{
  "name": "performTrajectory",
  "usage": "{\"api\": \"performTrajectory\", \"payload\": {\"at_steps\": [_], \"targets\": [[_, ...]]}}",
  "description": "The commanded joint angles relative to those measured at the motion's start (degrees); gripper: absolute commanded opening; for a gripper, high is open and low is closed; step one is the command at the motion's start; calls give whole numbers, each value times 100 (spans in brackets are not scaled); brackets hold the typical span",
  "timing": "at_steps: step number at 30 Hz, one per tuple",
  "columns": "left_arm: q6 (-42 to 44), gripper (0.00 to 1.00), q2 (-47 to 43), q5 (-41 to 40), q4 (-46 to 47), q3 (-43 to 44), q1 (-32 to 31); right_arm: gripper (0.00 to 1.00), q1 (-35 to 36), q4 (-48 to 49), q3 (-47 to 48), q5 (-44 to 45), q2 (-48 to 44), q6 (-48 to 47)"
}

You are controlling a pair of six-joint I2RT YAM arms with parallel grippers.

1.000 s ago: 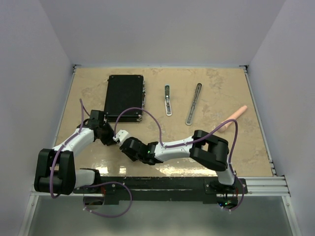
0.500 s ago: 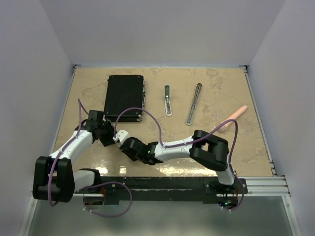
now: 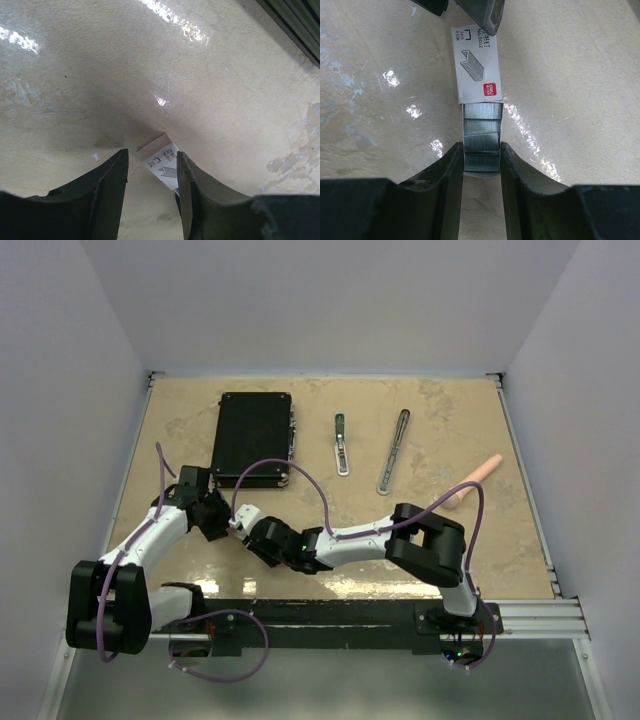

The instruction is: Unload the staples from the stapler

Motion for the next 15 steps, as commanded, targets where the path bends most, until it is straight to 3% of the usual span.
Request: {"api": "performTrajectory", "payload": {"at_steps": [1, 15], "targets": [[-81, 47, -42, 26, 68, -71, 14, 34, -10, -203, -51, -447, 26, -198], [-20, 45, 11, 193, 191, -107, 14, 34, -10, -317, 151, -693, 158, -321]]}}
